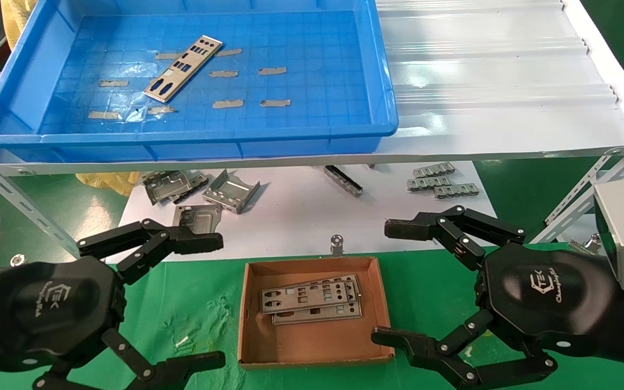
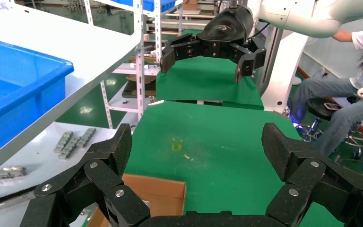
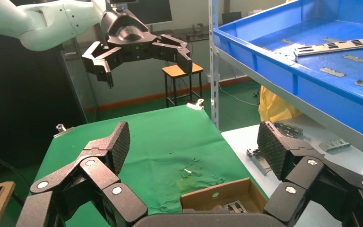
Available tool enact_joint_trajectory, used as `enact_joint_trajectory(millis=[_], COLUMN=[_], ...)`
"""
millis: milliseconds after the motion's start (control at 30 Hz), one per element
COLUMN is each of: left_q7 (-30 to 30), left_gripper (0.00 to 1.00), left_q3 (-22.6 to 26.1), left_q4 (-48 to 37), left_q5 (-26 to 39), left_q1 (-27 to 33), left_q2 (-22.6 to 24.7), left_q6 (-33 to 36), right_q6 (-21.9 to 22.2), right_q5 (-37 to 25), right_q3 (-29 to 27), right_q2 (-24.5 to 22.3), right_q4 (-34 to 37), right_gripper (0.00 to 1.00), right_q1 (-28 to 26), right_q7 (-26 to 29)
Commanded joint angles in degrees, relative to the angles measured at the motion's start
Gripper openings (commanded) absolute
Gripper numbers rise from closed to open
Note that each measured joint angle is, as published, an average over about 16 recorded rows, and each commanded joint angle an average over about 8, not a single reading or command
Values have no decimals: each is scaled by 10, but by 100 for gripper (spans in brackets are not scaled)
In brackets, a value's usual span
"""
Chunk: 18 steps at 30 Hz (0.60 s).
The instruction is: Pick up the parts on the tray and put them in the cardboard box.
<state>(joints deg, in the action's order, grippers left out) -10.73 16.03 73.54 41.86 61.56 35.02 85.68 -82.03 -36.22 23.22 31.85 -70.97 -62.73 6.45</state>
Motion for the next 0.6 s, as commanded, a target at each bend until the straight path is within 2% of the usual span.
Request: enact_joint_trajectory(millis=[33, 600], left_q7=[0, 0], left_gripper=[100, 100], left_q3=[0, 0], left_q4=[0, 0], left_q5=[0, 0], left_q1=[0, 0], left_q2=[0, 0], left_q6=[0, 0], right_q6=[0, 0], right_q5=[0, 0], right_q3=[0, 0], right_q2=[0, 0], right_q4=[0, 0], right_gripper=[100, 100], right_q1=[0, 0], right_q7=[0, 0])
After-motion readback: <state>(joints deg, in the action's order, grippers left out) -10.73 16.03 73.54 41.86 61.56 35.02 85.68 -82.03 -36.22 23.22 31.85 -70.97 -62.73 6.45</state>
